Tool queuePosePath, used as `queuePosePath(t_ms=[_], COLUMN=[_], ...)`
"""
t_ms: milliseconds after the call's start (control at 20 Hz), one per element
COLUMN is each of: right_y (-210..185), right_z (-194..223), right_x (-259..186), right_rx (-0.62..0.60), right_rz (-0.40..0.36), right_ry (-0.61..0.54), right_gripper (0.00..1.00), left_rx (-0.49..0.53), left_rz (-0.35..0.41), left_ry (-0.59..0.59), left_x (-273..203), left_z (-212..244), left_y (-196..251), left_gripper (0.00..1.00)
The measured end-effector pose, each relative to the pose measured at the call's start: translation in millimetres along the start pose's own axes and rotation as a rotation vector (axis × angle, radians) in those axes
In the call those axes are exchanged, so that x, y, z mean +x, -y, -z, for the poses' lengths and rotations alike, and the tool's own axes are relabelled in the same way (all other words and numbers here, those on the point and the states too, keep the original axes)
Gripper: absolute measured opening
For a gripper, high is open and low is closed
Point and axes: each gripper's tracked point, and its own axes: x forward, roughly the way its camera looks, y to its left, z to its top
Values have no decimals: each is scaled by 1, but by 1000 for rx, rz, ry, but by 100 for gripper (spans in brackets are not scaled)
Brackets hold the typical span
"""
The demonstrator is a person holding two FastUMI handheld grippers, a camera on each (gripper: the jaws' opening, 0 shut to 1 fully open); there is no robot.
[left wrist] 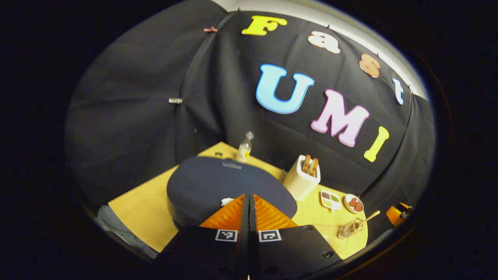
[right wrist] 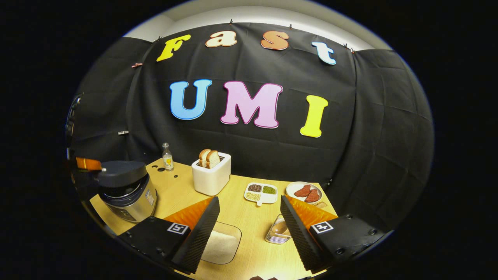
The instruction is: Close the left gripper, press the button to open the rice cooker; take a wooden spoon from the chopstick holder with the right hand, scoop a spoonful of rice and pour it into the rice cooker, then put the wooden spoon back into the chopstick holder.
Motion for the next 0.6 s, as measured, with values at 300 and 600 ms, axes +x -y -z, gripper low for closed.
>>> queuePosePath(t_ms=[300,600], right_y=[6,25], right_z=[2,9], right_x=[3,10], right_rx=[7,31], right_rz=[6,33], right_ry=[-7,-21], right_gripper=[98,98], left_rx=[112,57], left_rz=[-29,12], left_ry=[139,149], left_x=[-27,-53], left_z=[-58,-40], left_y=[21,41], left_gripper=[5,10])
